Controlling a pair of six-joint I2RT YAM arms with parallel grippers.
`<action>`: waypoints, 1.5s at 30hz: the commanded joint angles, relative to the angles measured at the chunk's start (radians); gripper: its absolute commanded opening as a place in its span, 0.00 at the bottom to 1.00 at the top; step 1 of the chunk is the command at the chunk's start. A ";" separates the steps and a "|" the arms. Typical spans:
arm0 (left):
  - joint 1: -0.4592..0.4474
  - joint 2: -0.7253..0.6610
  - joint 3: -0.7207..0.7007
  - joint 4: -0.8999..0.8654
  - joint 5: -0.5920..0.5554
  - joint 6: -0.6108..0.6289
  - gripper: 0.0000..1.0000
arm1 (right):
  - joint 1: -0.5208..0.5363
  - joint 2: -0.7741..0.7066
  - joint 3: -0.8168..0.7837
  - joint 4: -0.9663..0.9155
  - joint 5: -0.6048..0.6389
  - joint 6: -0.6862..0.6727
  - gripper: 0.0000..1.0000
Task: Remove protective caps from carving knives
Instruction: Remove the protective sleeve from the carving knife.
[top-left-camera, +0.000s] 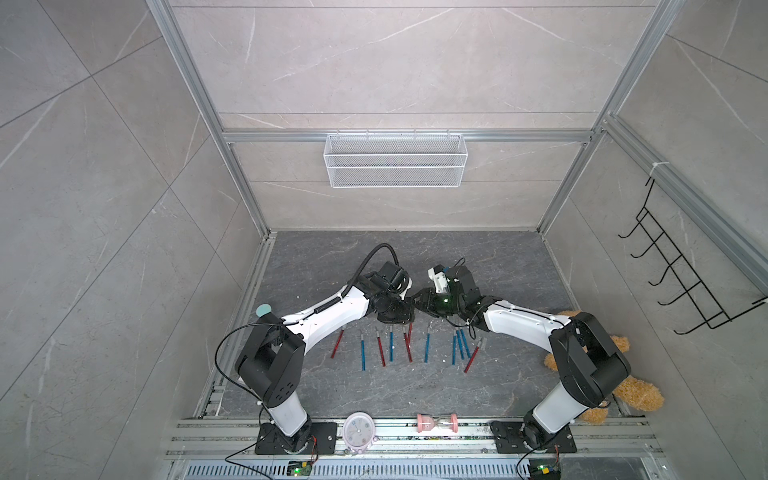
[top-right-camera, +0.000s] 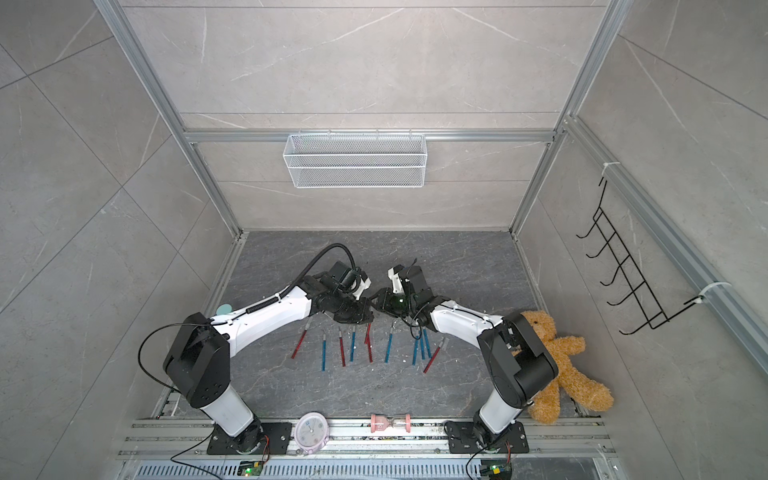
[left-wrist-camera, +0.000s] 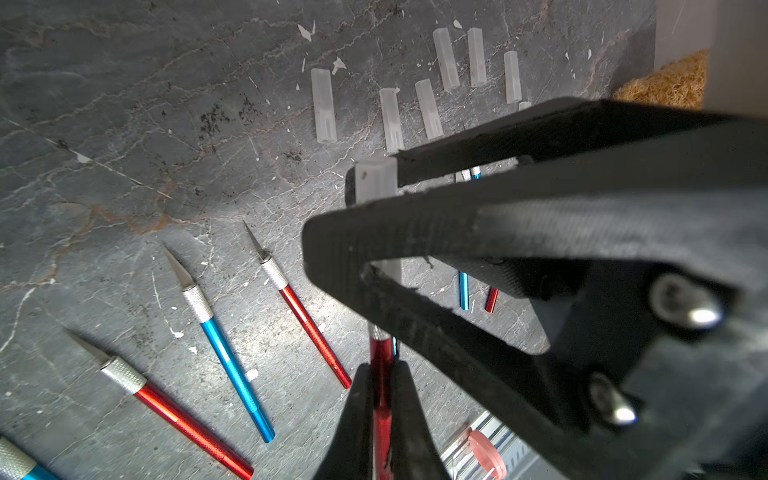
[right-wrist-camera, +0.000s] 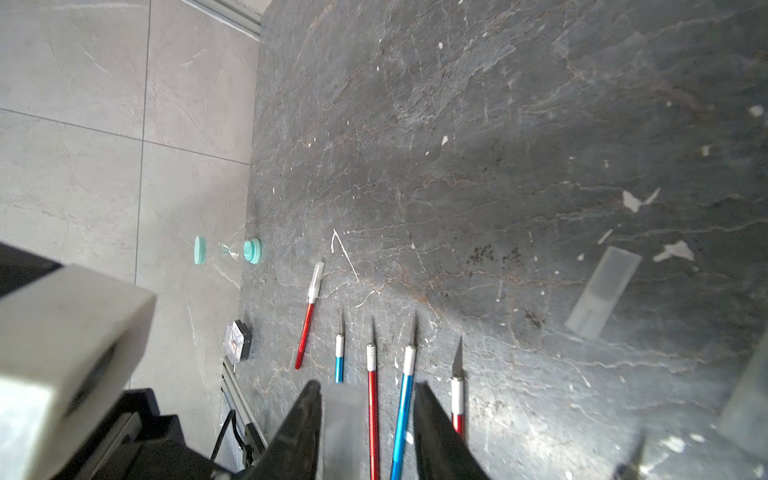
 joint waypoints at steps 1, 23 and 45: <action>-0.004 -0.037 -0.001 0.007 0.023 -0.006 0.08 | 0.006 0.008 0.027 0.016 0.019 0.006 0.33; -0.005 -0.022 -0.009 -0.020 0.053 0.025 0.08 | -0.011 -0.033 0.009 0.067 0.099 0.042 0.14; 0.109 -0.194 -0.167 -0.048 -0.023 0.009 0.09 | -0.049 0.052 0.202 -0.222 0.153 -0.090 0.15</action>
